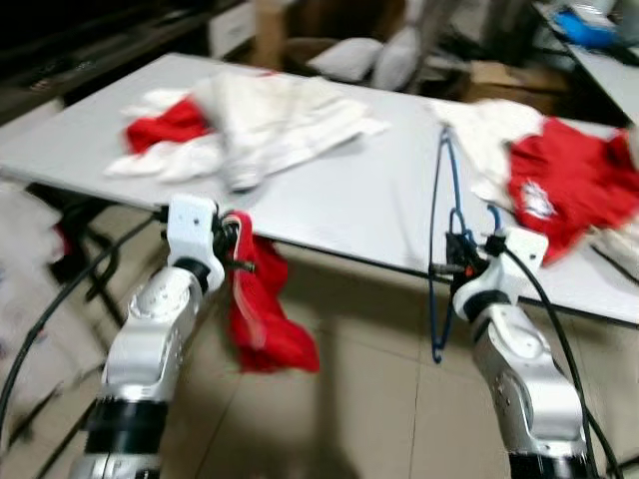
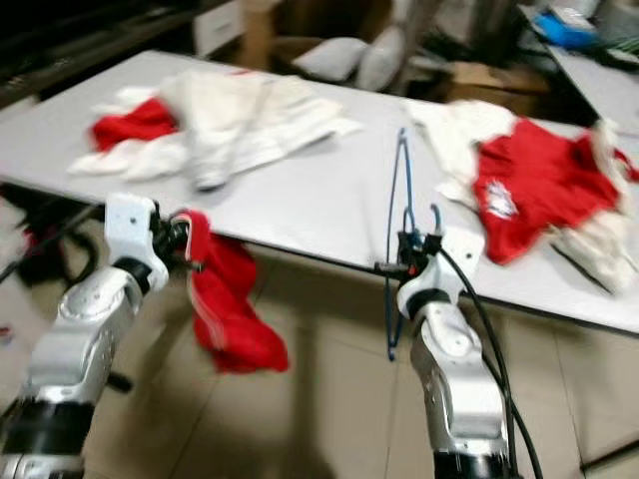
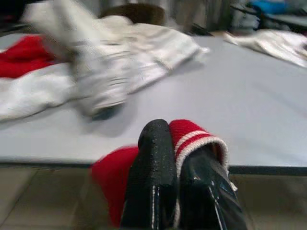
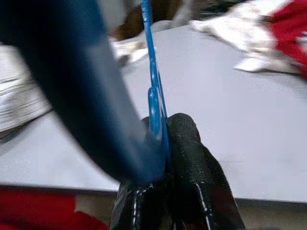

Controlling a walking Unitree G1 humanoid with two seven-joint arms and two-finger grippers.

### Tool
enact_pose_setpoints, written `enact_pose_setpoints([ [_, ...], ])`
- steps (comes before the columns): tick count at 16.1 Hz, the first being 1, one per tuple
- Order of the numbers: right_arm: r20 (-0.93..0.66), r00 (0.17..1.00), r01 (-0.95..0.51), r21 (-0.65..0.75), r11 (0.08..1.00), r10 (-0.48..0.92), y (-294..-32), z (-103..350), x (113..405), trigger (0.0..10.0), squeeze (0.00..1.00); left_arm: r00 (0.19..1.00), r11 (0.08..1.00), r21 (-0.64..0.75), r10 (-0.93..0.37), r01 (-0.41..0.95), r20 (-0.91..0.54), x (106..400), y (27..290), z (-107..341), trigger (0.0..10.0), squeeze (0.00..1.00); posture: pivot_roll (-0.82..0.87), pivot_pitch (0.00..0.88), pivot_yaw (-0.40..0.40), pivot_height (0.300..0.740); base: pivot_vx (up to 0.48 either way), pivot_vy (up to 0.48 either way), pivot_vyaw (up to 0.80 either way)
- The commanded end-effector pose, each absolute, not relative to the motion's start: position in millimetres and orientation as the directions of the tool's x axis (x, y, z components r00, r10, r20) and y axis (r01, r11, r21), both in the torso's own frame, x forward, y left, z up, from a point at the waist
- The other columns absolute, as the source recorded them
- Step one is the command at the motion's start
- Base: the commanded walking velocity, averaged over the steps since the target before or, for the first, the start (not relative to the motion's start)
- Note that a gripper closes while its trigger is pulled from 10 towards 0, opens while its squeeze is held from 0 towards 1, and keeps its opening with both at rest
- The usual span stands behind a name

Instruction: Hang hanger

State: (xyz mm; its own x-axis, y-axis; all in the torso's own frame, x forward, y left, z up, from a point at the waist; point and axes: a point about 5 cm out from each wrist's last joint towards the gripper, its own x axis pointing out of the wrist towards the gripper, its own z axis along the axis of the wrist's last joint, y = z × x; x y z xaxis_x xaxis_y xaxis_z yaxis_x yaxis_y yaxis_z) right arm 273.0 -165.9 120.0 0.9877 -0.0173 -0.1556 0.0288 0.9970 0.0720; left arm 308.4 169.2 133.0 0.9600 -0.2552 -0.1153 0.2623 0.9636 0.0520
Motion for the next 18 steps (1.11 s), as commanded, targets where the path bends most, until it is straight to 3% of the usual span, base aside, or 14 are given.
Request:
enact_pose_setpoints([
  [1, -0.206, 0.976, 0.086, 0.044, 0.995, -0.075, -180.5, 112.7, 267.6, 10.0, 0.0, 0.938, 0.94, 0.066, -0.327, 0.336, -0.115, 311.4, 151.9, 135.3, 10.0, 0.0, -0.03, 0.0, 0.004, 0.74, 0.296, 0.0, -0.8],
  [3, -0.252, 0.965, 0.084, 0.045, 0.995, -0.07, -181.7, 104.4, 262.6, 10.0, 0.0, 0.941, 0.941, 0.089, -0.313, 0.325, -0.128, 311.9, 150.6, 131.4, 10.0, 0.0, -0.03, 0.0, 0.007, 0.74, 0.0, 0.0, -0.8],
  [9, -0.318, 0.948, 0.042, 0.037, 0.998, -0.028, -173.5, 92.8, 259.2, 10.0, 0.0, 0.943, 0.942, 0.091, -0.312, 0.323, -0.118, 309.6, 153.1, 135.8, 10.0, 0.0, 0.0, 0.0, -0.002, 0.74, 0.0, 0.0, 0.0],
  [18, -0.309, 0.949, 0.061, -0.001, 0.998, -0.058, -174.4, 93.1, 260.3, 10.0, 0.0, 0.939, 0.937, 0.103, -0.321, 0.334, -0.125, 309.3, 154.2, 137.0, 10.0, 0.0, -0.01, 0.0, 0.014, 0.74, 0.0, 0.365, 0.0],
])
